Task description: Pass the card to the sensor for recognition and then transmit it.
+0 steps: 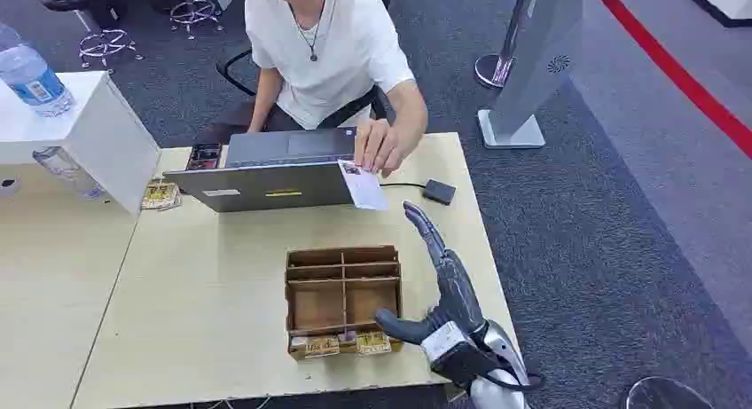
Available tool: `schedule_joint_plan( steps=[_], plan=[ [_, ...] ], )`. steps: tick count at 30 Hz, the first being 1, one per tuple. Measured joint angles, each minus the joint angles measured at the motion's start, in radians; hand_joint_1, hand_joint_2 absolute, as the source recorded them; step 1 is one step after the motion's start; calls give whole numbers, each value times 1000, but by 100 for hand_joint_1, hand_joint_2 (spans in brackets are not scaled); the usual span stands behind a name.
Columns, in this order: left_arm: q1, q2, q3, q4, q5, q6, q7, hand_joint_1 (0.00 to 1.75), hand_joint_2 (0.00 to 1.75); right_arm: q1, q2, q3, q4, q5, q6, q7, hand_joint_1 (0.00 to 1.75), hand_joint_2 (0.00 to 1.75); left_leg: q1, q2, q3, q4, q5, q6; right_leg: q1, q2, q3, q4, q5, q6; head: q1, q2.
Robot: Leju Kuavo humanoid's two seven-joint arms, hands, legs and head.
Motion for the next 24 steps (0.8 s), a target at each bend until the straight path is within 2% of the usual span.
schedule_joint_plan(
  steps=[4,6,10,12,13,18,21,24],
  plan=[
    [0,0,0,0,-1,0,0,0,0,-12,3,7,0,23,-20,6,0,175,0,0,0,0,0,0,0,0,0,0,0,0,0,0],
    [0,0,0,0,-5,-1,3,0,0,-18,5,12,0,88,-77,23,0,175,0,0,0,0,0,0,0,0,0,0,0,0,0,0],
    [0,0,0,0,-21,-11,17,0,0,-37,10,24,7,333,-268,95,0,175,0,0,0,0,0,0,0,0,0,0,0,0,0,0],
    [0,0,0,0,-31,-17,19,0,0,-40,22,21,11,502,-321,120,0,175,0,0,0,0,0,0,0,0,0,0,0,0,0,0],
    [0,0,0,0,-36,-19,22,0,0,-39,36,9,11,592,-328,114,0,175,0,0,0,0,0,0,0,0,0,0,0,0,0,0],
    [0,-2,0,0,-50,-24,26,0,0,-33,113,-72,0,856,-333,79,0,175,0,0,0,0,0,0,0,0,0,0,0,0,0,0],
    [0,-5,0,0,-53,-31,26,0,0,-33,144,-116,-21,964,-333,118,0,175,1,0,0,0,0,0,0,0,0,1,0,0,0,0],
    [0,-9,0,0,-54,-34,26,0,0,-33,153,-132,-48,1034,-333,186,0,175,1,0,0,0,0,0,0,0,0,1,0,0,0,0]
  ],
)
